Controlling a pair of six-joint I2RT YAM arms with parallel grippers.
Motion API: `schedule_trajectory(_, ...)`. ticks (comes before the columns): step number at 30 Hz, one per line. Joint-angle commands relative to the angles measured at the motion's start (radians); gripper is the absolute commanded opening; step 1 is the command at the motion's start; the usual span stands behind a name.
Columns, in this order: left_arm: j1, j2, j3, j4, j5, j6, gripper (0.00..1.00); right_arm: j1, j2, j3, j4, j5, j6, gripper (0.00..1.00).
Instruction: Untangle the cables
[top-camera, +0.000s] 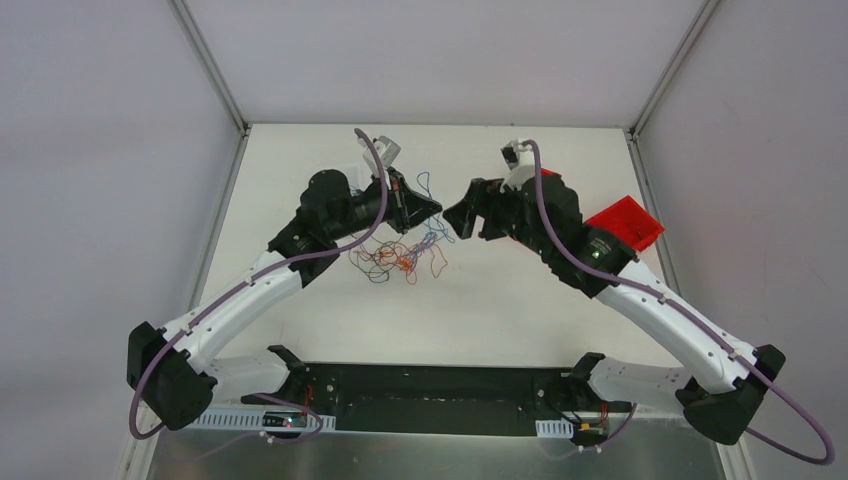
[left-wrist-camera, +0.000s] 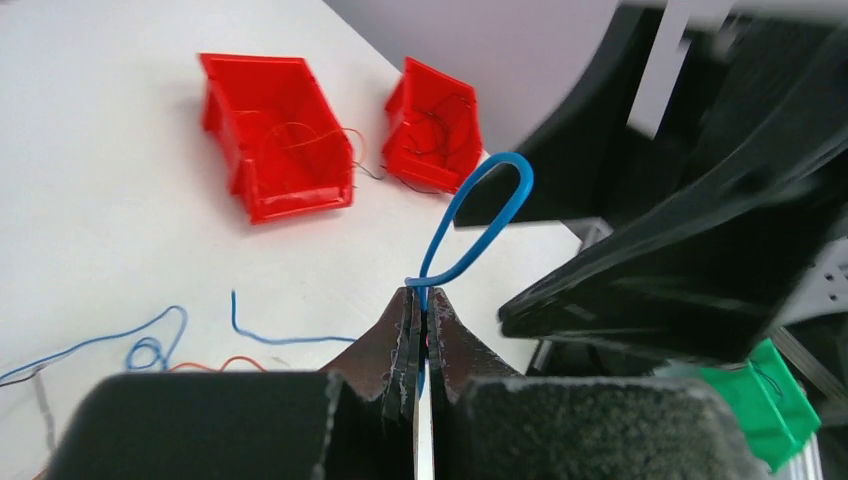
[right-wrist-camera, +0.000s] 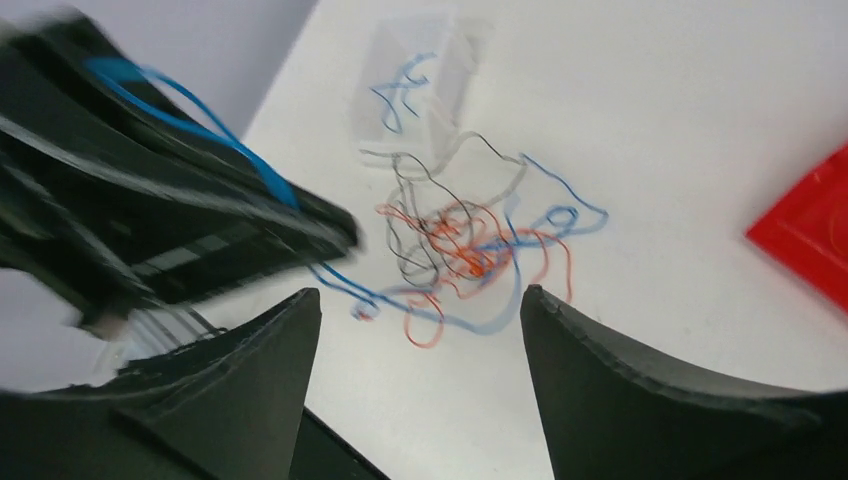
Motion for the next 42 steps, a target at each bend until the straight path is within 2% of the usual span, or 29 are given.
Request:
schedule_trajectory(1, -0.007, -0.071, 0.080, -0.142, -0.163, 0.079, 0.00, -0.009, -0.141, -0.252, 0.212, 0.089, 0.046, 0.76)
schedule_trajectory(6, -0.007, -0.092, 0.115, -0.186, -0.198, 0.078, 0.00, -0.010, -0.235, -0.556, 0.512, 0.011, 0.020, 0.78)
schedule_trajectory(9, -0.007, -0.089, 0.148, -0.209, -0.196, 0.070, 0.00, -0.008, -0.195, -0.675, 0.702, -0.129, -0.026, 0.89)
schedule_trajectory(11, -0.007, -0.087, 0.165, -0.209, -0.190, 0.058, 0.00, 0.000, -0.125, -0.671, 0.743, -0.207, -0.047, 0.97)
schedule_trajectory(13, -0.007, -0.086, 0.176, -0.211, -0.194, 0.051, 0.00, 0.023, -0.049, -0.643, 0.780, -0.239, -0.058, 0.99)
schedule_trajectory(22, -0.007, -0.091, 0.199, -0.220, -0.214, 0.038, 0.00, 0.123, 0.241, -0.494, 0.984, -0.115, -0.114, 0.99)
schedule_trajectory(24, -0.007, -0.092, 0.206, -0.230, -0.221, 0.038, 0.00, 0.137, 0.288, -0.460, 1.007, -0.025, -0.133, 0.98)
schedule_trajectory(25, -0.007, -0.093, 0.208, -0.236, -0.225, 0.039, 0.00, 0.140, 0.310, -0.447, 1.017, 0.015, -0.140, 0.92)
schedule_trajectory(26, -0.007, -0.096, 0.211, -0.240, -0.231, 0.040, 0.00, 0.141, 0.328, -0.434, 1.023, 0.053, -0.144, 0.81)
schedule_trajectory(27, -0.006, -0.098, 0.214, -0.243, -0.237, 0.044, 0.00, 0.141, 0.349, -0.427, 1.027, 0.083, -0.147, 0.57)
schedule_trajectory(28, -0.006, -0.101, 0.219, -0.249, -0.245, 0.051, 0.00, 0.141, 0.357, -0.428, 1.035, 0.109, -0.148, 0.38)
schedule_trajectory(30, -0.005, -0.104, 0.236, -0.269, -0.271, 0.087, 0.00, 0.141, 0.359, -0.448, 1.047, 0.152, -0.143, 0.08)
schedule_trajectory(31, -0.003, -0.104, 0.251, -0.290, -0.292, 0.105, 0.00, 0.140, 0.356, -0.466, 1.053, 0.171, -0.135, 0.00)
schedule_trajectory(35, 0.056, -0.080, 0.363, -0.444, -0.373, 0.177, 0.00, 0.138, 0.321, -0.560, 1.056, 0.226, -0.103, 0.00)
schedule_trajectory(38, 0.212, -0.048, 0.432, -0.533, -0.376, 0.164, 0.00, 0.130, 0.286, -0.603, 0.998, 0.285, -0.055, 0.00)
schedule_trajectory(42, 0.381, 0.002, 0.437, -0.548, -0.385, 0.131, 0.00, 0.117, 0.225, -0.673, 0.959, 0.311, 0.009, 0.00)
